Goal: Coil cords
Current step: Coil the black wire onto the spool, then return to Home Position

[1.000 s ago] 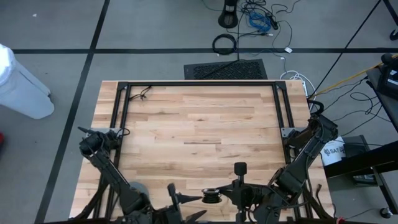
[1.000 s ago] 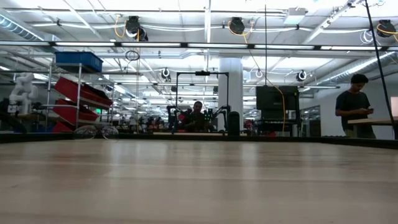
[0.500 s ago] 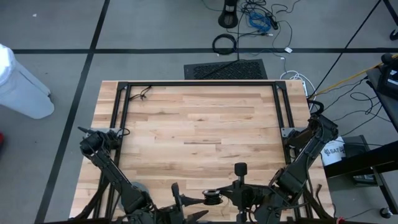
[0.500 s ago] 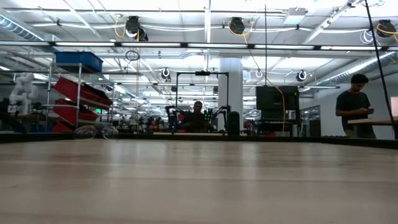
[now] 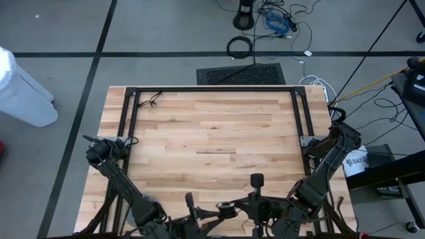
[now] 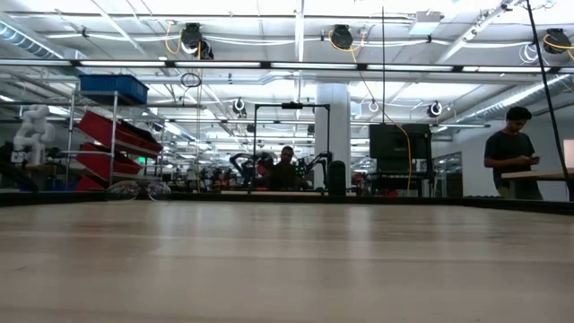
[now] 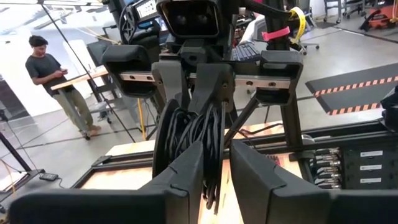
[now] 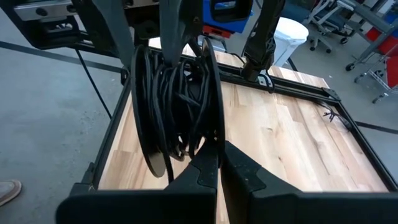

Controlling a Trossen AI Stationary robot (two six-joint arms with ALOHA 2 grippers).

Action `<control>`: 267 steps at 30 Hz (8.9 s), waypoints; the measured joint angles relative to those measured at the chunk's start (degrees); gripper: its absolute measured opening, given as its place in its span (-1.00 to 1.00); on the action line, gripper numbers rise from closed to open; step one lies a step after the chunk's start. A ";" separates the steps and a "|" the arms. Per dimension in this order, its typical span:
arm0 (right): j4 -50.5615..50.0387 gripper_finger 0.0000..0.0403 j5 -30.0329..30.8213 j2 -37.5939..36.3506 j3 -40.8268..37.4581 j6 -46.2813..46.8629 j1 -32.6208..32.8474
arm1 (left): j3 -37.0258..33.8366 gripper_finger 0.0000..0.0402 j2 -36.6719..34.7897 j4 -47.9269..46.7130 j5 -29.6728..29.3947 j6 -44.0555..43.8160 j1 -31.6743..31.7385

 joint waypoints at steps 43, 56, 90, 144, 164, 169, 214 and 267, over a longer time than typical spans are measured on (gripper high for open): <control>-14.19 -0.75 -0.36 -4.78 0.02 14.48 10.51 | 0.02 -0.96 0.07 -22.19 -13.49 -7.19 1.24; -13.25 -0.75 -2.91 -4.76 0.02 16.00 14.94 | -0.88 -0.96 0.09 -54.12 -11.84 -35.77 10.03; -14.23 -0.75 -1.17 -4.13 0.02 18.64 15.30 | -5.51 -0.96 5.36 -60.24 -7.42 -19.54 21.84; -14.69 -0.75 -1.30 -4.08 0.02 18.73 15.32 | -6.49 -0.58 14.58 -59.58 8.57 -19.61 24.12; -14.67 -0.75 -1.32 -4.08 0.02 18.85 15.30 | -3.06 -0.25 14.58 -59.99 11.10 -21.89 20.25; -14.67 -0.75 -1.48 -4.09 0.02 19.02 15.32 | -3.06 -0.25 13.16 -62.07 11.04 -26.07 18.66; -30.47 -1.00 1.49 -12.54 0.00 14.29 11.28 | -2.99 -0.98 -19.07 -47.52 13.02 -24.14 8.79; 35.81 -1.00 -25.61 -81.03 -84.91 -12.70 -13.39 | -53.54 -0.98 -40.54 -1.84 45.62 -12.24 38.59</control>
